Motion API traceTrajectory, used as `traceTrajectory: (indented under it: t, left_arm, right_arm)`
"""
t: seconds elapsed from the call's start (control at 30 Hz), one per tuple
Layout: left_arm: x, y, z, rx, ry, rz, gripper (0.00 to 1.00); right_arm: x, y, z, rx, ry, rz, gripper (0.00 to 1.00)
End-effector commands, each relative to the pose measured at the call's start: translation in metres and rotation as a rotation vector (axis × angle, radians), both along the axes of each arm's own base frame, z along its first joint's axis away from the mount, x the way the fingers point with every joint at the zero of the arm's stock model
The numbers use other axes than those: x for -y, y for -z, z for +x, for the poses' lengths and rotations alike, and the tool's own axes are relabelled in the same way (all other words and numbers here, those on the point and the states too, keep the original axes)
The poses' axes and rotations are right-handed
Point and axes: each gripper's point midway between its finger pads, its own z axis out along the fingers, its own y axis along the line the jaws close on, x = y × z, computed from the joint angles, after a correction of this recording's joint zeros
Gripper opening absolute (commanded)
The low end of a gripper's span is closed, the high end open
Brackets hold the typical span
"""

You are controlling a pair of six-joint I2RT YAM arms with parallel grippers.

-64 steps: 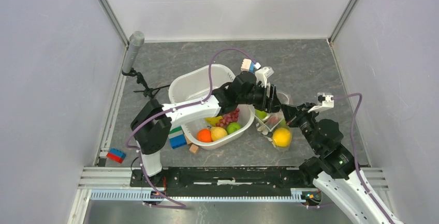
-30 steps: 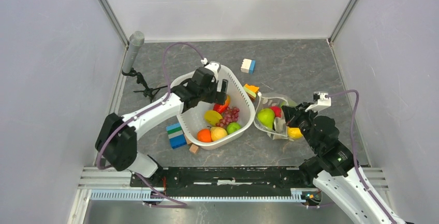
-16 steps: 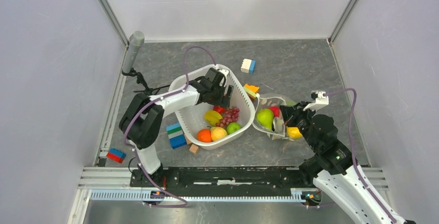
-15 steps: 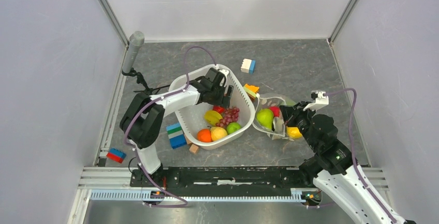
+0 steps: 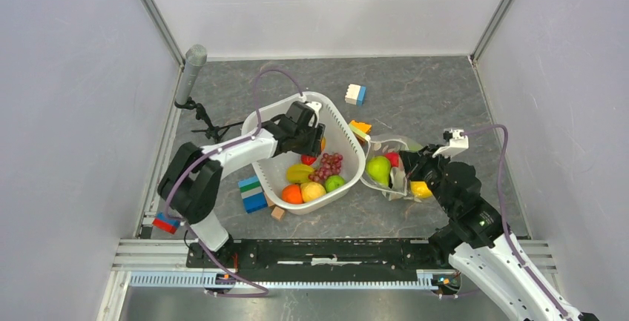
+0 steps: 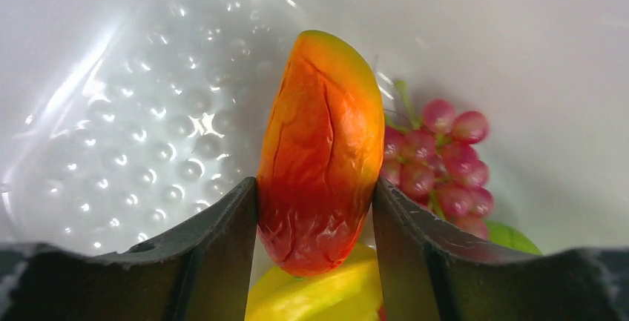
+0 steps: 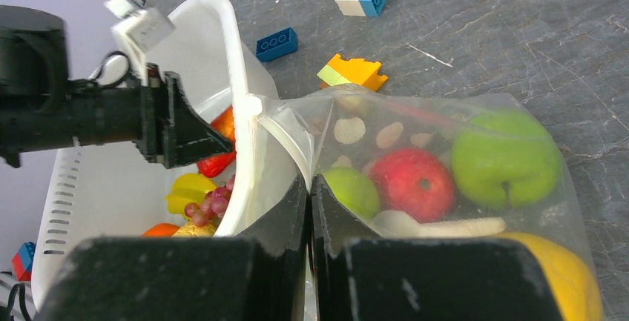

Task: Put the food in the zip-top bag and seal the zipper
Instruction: Pick up the fake fruit from the bin, then place the fake fruit in the zipper food storage bag.

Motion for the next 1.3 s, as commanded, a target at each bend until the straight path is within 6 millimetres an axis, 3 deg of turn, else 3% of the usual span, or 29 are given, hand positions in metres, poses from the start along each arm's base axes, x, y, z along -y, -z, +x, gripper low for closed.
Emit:
traceTrajectory:
  t: [0.0, 0.23, 0.53, 0.77, 0.93, 1.03, 1.17, 1.27]
  left_arm:
    - [0.007, -0.069, 0.007, 0.150, -0.004, -0.130, 0.52]
    - [0.016, -0.116, -0.013, 0.190, 0.065, -0.269, 0.51]
    - [0.048, -0.157, -0.048, 0.168, 0.248, -0.495, 0.50]
    - [0.089, -0.181, -0.099, 0.123, 0.472, -0.590, 0.48]
    - [0.120, -0.188, -0.132, 0.097, 0.603, -0.609, 0.48]
    - [0.135, -0.186, -0.139, 0.087, 0.631, -0.605, 0.48]
    - [0.153, -0.184, -0.132, 0.068, 0.563, -0.599, 0.48]
    - [0.164, -0.174, -0.121, 0.021, 0.470, -0.620, 0.47]
  right_arm:
    - [-0.001, -0.019, 0.001, 0.050, -0.004, 0.034, 0.07]
    - [-0.001, -0.016, 0.000, 0.047, 0.003, 0.052, 0.07]
    - [0.000, -0.016, -0.001, 0.050, 0.008, 0.068, 0.07]
    - [-0.001, -0.015, -0.001, 0.048, 0.007, 0.075, 0.07]
    - [-0.003, -0.015, 0.000, 0.049, 0.000, 0.080, 0.08]
    - [-0.005, -0.015, 0.000, 0.048, -0.004, 0.081, 0.08]
    - [-0.008, -0.021, -0.001, 0.068, -0.027, 0.088, 0.07]
    - [-0.011, -0.037, -0.004, 0.134, -0.059, 0.115, 0.07]
